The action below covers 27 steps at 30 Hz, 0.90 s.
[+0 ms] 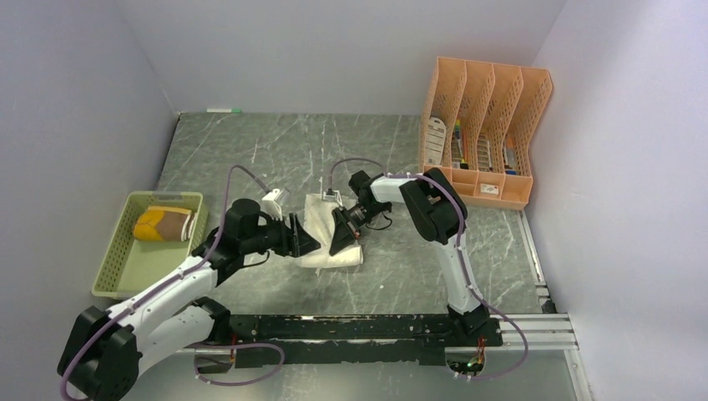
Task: Roll the towels
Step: Roll the towel at the center of the board.
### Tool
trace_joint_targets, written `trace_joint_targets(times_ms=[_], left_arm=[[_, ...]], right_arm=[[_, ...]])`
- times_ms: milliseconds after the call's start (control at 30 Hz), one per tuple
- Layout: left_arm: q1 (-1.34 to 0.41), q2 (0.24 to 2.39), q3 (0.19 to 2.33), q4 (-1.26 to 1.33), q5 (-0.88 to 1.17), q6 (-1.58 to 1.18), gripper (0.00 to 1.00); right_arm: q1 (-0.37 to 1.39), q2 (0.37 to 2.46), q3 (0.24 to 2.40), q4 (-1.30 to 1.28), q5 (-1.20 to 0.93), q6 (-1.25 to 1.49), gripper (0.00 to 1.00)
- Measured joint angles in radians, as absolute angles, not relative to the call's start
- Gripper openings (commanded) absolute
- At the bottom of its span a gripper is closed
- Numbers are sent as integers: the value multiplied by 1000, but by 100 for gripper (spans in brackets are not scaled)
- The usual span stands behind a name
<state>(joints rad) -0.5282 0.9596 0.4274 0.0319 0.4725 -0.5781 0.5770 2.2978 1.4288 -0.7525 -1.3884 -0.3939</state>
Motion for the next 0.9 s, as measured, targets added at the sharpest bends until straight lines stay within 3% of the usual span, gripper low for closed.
trace_joint_targets(times_ms=[100, 200, 467, 900], left_arm=[[-530, 907, 427, 2, 458, -593, 71], [-546, 869, 417, 13, 460, -617, 63], [-607, 952, 317, 102, 502, -684, 11], [-626, 1235, 320, 244, 488, -671, 7]], right_arm=[[577, 2285, 1393, -682, -1365, -337, 15], [577, 2269, 1346, -609, -1341, -263, 0], [577, 2260, 1336, -516, -1284, -139, 0], [577, 2239, 1333, -468, -1230, -62, 0]])
